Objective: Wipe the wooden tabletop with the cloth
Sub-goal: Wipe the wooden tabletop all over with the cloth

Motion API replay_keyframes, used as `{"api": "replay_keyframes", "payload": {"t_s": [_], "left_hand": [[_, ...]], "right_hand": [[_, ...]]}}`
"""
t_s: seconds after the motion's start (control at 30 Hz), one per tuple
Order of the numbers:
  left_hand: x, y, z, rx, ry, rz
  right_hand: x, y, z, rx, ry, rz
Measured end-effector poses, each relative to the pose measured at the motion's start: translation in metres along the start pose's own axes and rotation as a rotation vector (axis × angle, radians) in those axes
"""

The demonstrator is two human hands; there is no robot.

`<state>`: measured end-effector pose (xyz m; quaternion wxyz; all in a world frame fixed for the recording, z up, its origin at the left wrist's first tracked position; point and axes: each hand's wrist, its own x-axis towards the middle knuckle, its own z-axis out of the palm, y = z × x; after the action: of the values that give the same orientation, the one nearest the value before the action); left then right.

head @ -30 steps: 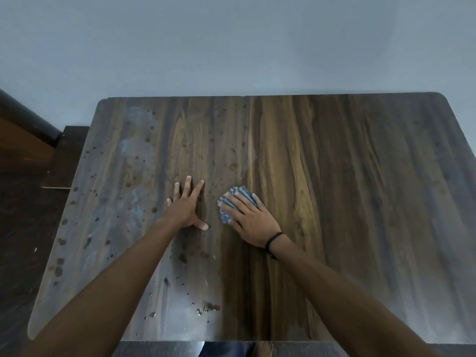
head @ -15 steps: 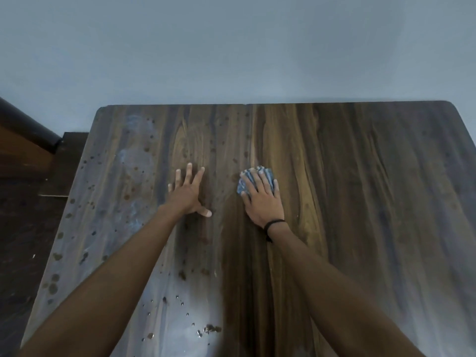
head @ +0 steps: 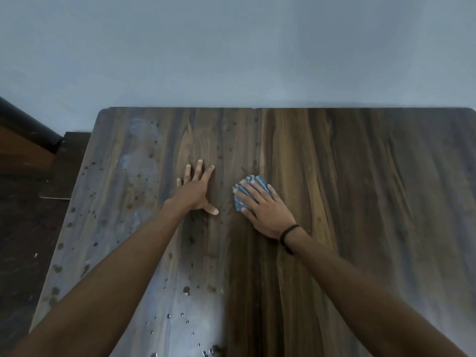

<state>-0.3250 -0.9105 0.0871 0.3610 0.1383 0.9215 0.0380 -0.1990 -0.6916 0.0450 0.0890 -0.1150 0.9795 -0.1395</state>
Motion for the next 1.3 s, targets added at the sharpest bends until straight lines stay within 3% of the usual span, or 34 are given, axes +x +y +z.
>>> {"api": "replay_keyframes", "payload": {"t_s": [0.07,0.2,0.37,0.53,0.7,0.9,1.07,1.2,1.3], "left_hand": [[0.010,-0.002,-0.013,-0.012,0.041,0.002],[0.031,-0.001,-0.038,-0.040,0.050,-0.008],[0.050,0.007,-0.051,-0.035,-0.008,-0.011],[0.052,0.011,-0.056,-0.035,-0.055,-0.013],[0.056,0.017,-0.062,-0.019,-0.084,-0.040],[0.060,0.022,-0.062,0.006,-0.096,-0.071],[0.063,0.021,-0.060,0.003,-0.080,-0.060],[0.062,0.020,-0.060,-0.009,-0.075,-0.060],[0.062,0.020,-0.060,-0.002,-0.085,-0.062]], "right_hand": [[0.019,0.023,-0.007,-0.002,0.038,0.001],[0.074,0.035,-0.027,0.107,0.082,0.380],[0.060,0.026,-0.018,-0.005,0.004,0.021],[0.098,0.047,-0.032,0.097,0.103,0.403],[0.078,0.041,-0.030,0.016,-0.014,0.083],[0.151,0.075,-0.049,0.149,0.102,0.405],[0.141,0.075,-0.044,0.041,0.048,0.085],[0.184,0.104,-0.065,0.146,0.111,0.388],[0.180,0.083,-0.053,0.077,0.081,0.226]]}}
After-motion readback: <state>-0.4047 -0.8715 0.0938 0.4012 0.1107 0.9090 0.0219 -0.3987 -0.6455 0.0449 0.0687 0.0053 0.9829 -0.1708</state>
